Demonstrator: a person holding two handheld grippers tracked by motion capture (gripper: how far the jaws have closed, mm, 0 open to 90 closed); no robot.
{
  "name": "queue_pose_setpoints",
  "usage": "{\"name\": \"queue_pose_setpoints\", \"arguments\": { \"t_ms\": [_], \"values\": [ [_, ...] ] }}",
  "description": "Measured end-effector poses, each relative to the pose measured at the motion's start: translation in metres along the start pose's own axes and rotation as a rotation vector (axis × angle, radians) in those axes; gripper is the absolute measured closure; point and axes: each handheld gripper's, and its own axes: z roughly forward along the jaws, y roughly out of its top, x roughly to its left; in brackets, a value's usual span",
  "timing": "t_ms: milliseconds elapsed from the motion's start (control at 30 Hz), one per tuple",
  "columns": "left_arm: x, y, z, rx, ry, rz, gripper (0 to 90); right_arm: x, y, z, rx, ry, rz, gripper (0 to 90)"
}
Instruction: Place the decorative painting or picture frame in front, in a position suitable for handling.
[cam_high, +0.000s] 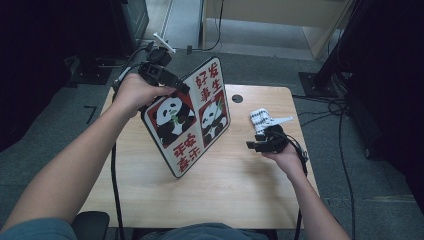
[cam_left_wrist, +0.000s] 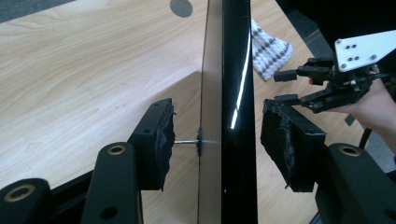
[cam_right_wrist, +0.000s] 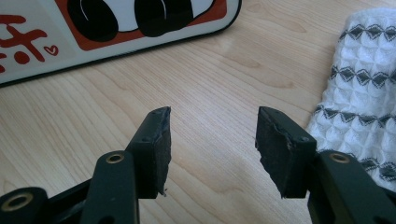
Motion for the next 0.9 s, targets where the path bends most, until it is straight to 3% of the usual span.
{"name": "queue_pose_setpoints", "arguments": {
  "t_ms": [400, 633, 900],
  "values": [
    [-0.006, -0.011, -0.016, -0.049, -0.031, 0.013, 43.9, -0.002, 0.000, 0.000, -0.010, 0.010, 0.007, 46.5],
    [0.001, -0.031, -0.029, -0.088, -0.072, -0.013, 44.9, -0.003, 0.004, 0.000, -0.016, 0.017, 0.003, 46.5],
    [0.001, -0.055, -0.036, -0.113, -0.081, -0.011, 44.8, -0.012, 0.008, -0.002, -0.021, -0.001, 0.007, 47.7]
  ]
}}
